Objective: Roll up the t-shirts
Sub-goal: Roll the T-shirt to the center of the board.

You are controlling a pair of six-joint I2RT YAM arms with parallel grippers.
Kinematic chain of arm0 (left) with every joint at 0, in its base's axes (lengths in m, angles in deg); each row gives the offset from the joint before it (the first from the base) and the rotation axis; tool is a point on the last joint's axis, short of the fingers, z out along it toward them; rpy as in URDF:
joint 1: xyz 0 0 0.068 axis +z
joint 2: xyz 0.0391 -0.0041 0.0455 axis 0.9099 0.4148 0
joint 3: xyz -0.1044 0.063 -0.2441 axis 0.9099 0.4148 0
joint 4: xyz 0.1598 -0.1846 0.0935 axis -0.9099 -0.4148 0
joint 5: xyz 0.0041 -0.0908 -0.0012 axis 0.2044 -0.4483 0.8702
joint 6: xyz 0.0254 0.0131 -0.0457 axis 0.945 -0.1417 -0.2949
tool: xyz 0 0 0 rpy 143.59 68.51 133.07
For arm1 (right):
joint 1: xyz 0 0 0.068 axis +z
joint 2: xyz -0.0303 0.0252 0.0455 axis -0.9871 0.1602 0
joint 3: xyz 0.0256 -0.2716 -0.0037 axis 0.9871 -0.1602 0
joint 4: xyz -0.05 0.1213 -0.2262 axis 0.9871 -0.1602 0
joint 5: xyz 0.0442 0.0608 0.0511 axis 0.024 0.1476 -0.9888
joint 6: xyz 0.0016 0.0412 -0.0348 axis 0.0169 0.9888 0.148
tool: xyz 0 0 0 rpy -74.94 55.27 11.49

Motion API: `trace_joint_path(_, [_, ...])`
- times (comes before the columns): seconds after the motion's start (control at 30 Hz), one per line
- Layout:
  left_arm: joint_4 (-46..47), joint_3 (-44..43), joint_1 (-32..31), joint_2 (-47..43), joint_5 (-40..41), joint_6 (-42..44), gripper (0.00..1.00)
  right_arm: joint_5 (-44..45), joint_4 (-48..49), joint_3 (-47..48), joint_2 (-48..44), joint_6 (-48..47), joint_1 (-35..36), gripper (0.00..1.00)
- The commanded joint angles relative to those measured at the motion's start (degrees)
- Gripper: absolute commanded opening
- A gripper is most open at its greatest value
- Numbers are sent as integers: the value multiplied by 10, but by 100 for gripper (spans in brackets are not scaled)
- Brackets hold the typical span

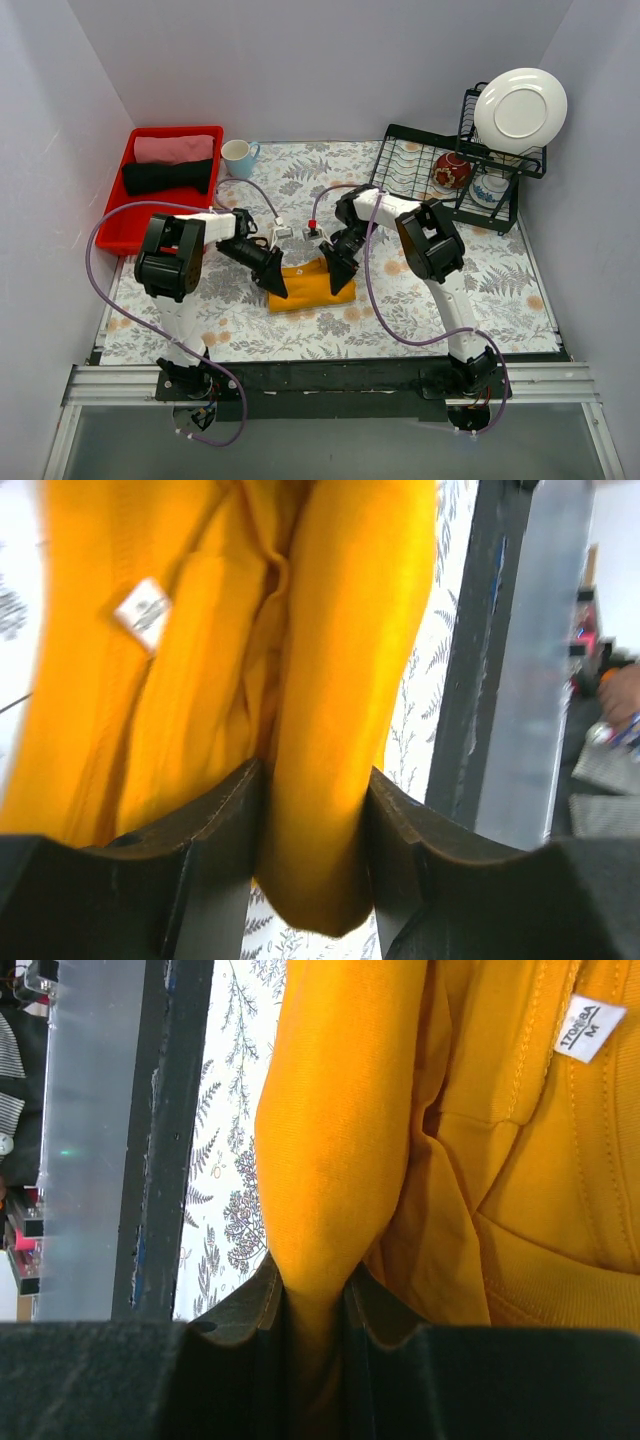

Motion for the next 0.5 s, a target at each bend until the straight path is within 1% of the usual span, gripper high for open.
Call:
trace_joint_path(0.0, [74, -10, 37, -15, 61, -91, 43, 59, -1, -9, 23, -25, -8, 6])
trace_joint_path(0.03, [74, -12, 41, -19, 49, -120, 43, 57, -3, -8, 32, -10, -8, 6])
trace_joint_path(0.07, [72, -13, 45, -25, 48, -121, 43, 58, -3, -8, 37, -3, -8, 6])
trace_joint_path(0.13, [69, -11, 46, -65, 57, -115, 45, 65, -3, -14, 51, 0, -8, 5])
trace_joint_path(0.23, [67, 0, 46, -154, 74, -99, 48, 74, -2, -11, 66, 4, -7, 4])
trace_joint_path(0.27, [67, 4, 37, -178, 99, -65, 49, 76, -2, -7, 71, 15, -7, 3])
trace_joint_path(0.3, [73, 14, 27, -201, 115, -56, 50, 78, -3, 1, 77, 23, -5, 2])
trace_joint_path(0.33, [77, 35, 16, -255, 130, -43, 51, 78, -3, 18, 94, 32, -4, 2])
trace_joint_path(0.37, [91, 49, -11, -279, 164, -20, 53, 79, -3, 31, 103, 41, -3, 1])
trace_joint_path(0.4, [105, 63, -29, -307, 182, -16, 55, 82, -3, 45, 114, 65, -2, 1])
trace_joint_path(0.43, [120, 93, -46, -354, 199, -13, 57, 84, -3, 57, 132, 73, -2, 1])
trace_joint_path(0.47, [152, 106, -83, -378, 210, -9, 63, 85, -3, 77, 138, 78, -1, 1])
